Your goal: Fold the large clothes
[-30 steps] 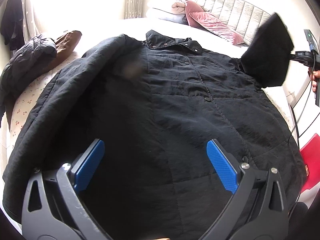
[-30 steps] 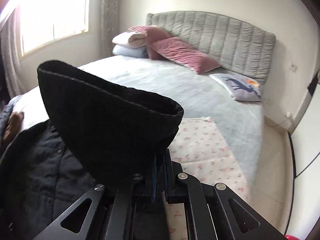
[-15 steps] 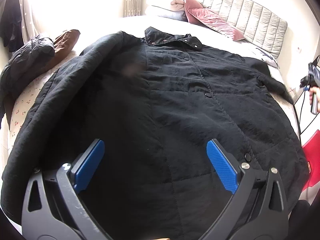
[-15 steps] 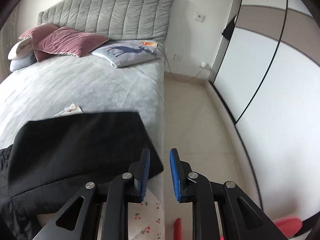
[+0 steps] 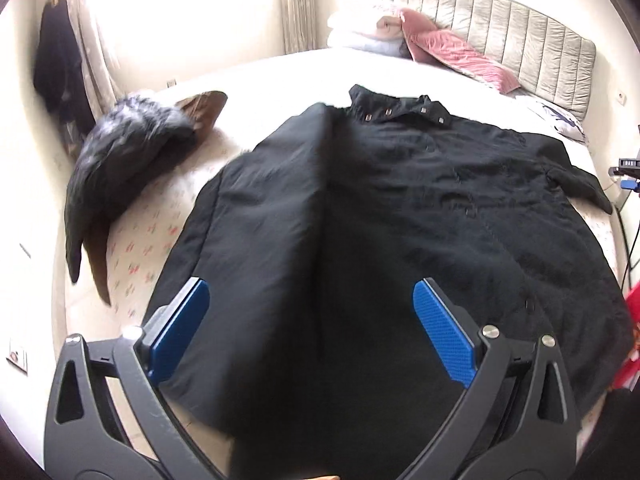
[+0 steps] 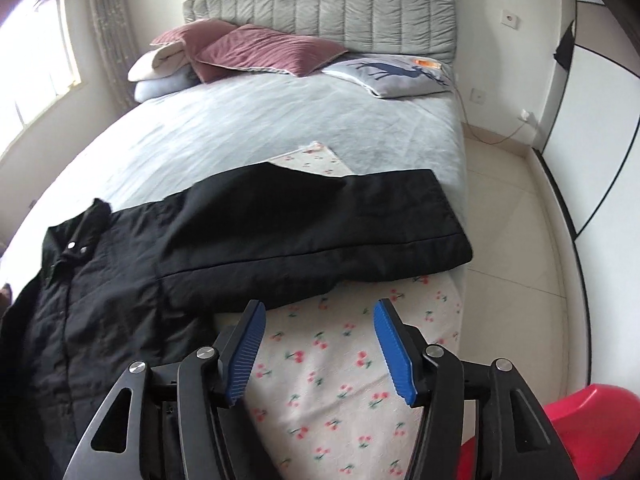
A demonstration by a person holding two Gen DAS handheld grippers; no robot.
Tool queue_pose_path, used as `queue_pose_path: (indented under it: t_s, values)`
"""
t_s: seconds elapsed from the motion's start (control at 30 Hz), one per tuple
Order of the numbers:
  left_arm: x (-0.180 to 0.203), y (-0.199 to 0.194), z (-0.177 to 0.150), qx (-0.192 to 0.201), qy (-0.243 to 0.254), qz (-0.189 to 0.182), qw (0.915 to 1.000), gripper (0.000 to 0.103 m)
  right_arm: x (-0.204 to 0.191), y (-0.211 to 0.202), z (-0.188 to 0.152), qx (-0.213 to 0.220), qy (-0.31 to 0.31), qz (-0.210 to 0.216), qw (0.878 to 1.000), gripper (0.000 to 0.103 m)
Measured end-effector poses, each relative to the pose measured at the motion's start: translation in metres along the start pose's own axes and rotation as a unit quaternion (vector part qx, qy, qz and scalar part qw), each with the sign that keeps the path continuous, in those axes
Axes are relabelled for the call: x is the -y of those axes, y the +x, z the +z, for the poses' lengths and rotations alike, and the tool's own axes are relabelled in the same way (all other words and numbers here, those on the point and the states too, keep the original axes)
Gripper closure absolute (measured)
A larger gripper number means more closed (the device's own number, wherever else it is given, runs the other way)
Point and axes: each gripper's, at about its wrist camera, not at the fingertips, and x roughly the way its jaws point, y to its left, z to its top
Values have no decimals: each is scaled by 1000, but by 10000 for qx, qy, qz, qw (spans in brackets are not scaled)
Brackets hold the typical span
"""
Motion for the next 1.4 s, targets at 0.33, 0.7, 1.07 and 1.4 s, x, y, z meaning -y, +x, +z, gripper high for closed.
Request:
queue_pose_path:
  t_s: [0.33,0.7,1.07,1.4]
  values:
    - [-30,15,-34,-672,331,-49,9972,39,-109,-51,-70,149,-330,1176,9924,32]
    - [-72,-63,104,551,380,867,9940,93,-161,-19,-119,-19,-812,1154,9900,32]
    - [-178,-26,220,530,-580,2216,9720,93,-146,8,-124,-321,-638,1117,9912,32]
    - [-218,38,211,415,-783,3805,9205,63,-151,17,-128,-368,-794,1002,9911,32]
